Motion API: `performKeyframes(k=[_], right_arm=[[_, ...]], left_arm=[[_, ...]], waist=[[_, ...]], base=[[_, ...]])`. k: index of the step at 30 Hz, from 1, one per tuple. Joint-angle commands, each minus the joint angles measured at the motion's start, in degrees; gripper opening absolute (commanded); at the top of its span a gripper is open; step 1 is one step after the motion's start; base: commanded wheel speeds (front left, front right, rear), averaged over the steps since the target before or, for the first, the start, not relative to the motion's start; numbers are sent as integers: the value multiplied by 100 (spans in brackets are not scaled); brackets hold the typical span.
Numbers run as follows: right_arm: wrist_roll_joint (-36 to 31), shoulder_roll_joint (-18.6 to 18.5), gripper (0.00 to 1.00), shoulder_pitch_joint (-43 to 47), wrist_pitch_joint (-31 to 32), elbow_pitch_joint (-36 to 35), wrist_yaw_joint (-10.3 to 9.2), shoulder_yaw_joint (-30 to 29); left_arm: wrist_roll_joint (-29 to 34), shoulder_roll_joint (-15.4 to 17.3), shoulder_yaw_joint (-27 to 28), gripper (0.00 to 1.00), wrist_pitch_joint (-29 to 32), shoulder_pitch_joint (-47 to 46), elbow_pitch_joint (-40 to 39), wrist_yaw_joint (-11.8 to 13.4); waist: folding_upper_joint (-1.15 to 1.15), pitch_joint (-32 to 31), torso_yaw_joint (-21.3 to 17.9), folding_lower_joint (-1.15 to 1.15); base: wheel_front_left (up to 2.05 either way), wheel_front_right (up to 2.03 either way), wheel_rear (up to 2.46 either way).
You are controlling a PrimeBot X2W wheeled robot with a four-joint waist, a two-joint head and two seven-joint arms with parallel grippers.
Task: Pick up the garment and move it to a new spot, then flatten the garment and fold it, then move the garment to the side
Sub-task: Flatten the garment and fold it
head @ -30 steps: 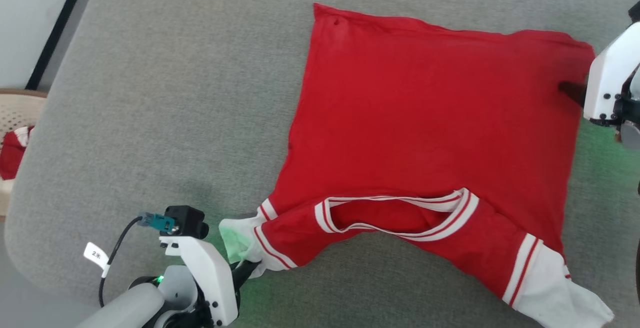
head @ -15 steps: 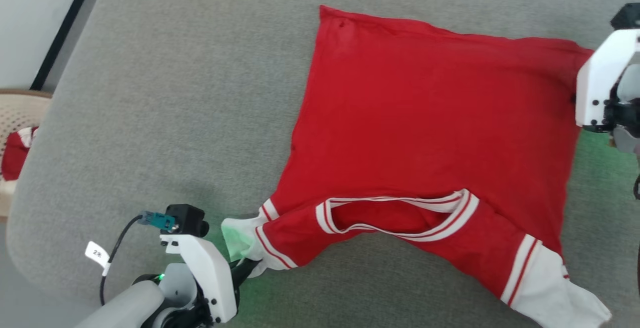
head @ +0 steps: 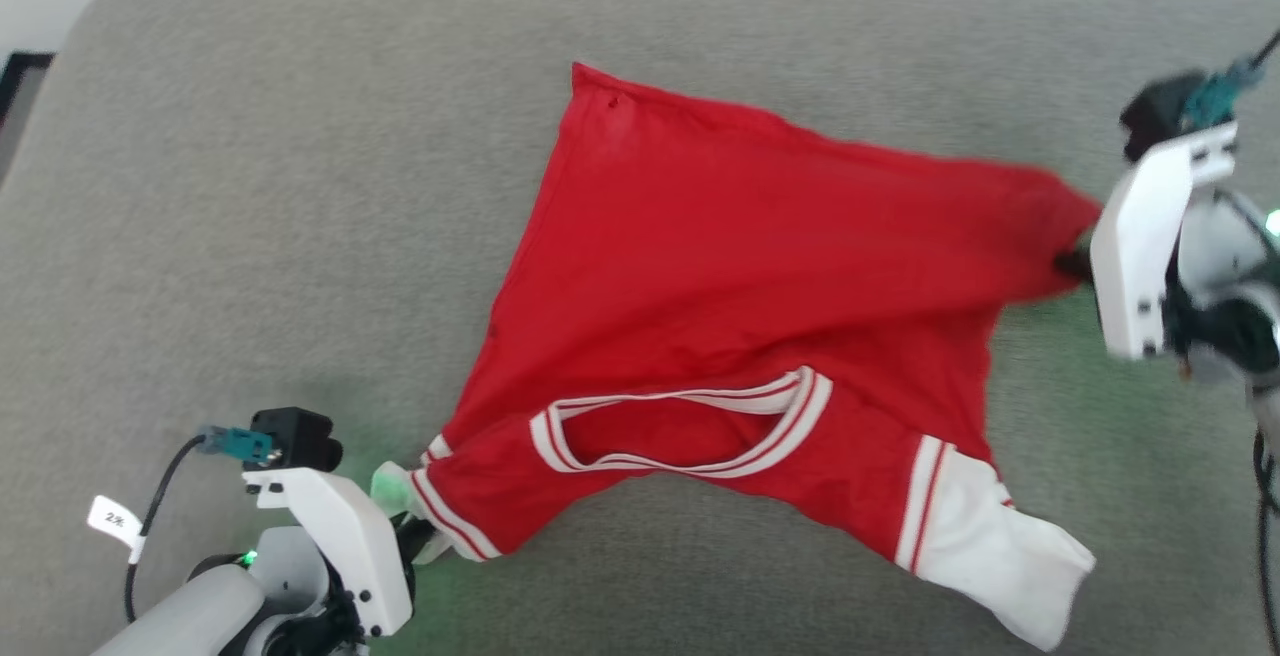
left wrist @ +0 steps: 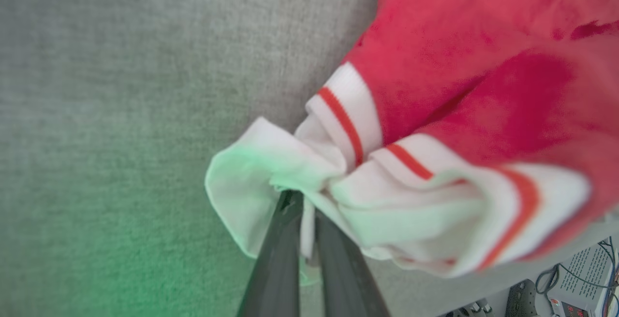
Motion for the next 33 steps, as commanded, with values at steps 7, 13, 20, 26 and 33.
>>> performKeyframes(k=[7,13,20,26,33], right_arm=[[490,-166,0,1873,703,-1849,-2,-559],[257,313,0,3219,853,-2722,-2,-1318],[-358,885,100,3664,285,-2442,-2,-1623],[-346,946,100,3795,377,-2976,-2,-1839],[-286,1093,100,3940,956,-4258,-1,-2374]], left_arm=[[-11,44,61,0,-63,84,-154,175],[34,128,65,0,-61,71,-279,237],[101,125,68,0,-97,19,-308,262],[137,139,77,0,-137,11,-317,286],[162,156,85,0,-182,86,-380,318]], waist=[[0,-146,-521,0],[0,-128,-608,0],[0,-76,-589,0],[0,-58,-553,0],[0,-91,-496,0]], base=[[0,0,0],[0,0,0],[0,0,0],[0,0,0],[0,0,0]])
